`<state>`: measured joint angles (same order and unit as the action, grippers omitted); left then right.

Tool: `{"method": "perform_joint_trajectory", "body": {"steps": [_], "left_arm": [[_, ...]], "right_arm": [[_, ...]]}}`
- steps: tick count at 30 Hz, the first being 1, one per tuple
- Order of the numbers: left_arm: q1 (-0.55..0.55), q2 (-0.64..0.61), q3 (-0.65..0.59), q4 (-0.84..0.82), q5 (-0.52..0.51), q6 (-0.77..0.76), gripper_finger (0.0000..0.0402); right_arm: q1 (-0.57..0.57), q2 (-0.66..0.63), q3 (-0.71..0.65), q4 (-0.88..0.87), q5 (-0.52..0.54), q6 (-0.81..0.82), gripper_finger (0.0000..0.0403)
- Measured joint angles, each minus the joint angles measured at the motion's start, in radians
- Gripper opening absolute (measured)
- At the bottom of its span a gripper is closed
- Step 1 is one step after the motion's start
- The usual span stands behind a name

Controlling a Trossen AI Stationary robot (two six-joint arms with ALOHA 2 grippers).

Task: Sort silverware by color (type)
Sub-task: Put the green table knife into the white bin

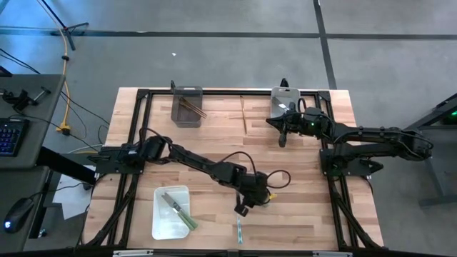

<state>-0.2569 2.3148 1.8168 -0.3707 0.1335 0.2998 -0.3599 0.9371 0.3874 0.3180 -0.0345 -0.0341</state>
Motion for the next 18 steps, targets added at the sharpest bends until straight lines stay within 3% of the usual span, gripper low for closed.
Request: {"method": "perform_joint_trajectory", "body": {"steps": [5, 18], "left_arm": [[-0.002, 0.022, 0.003, 0.080, 0.008, -0.016, 0.0148], [0.015, 0.107, 0.002, 0.148, 0.008, -0.036, 0.0147]], "right_arm": [[0.000, 0.000, 0.000, -0.003, 0.000, -0.009, 0.0000], [0.000, 0.000, 0.000, -0.009, 0.000, -0.027, 0.0000]]}}
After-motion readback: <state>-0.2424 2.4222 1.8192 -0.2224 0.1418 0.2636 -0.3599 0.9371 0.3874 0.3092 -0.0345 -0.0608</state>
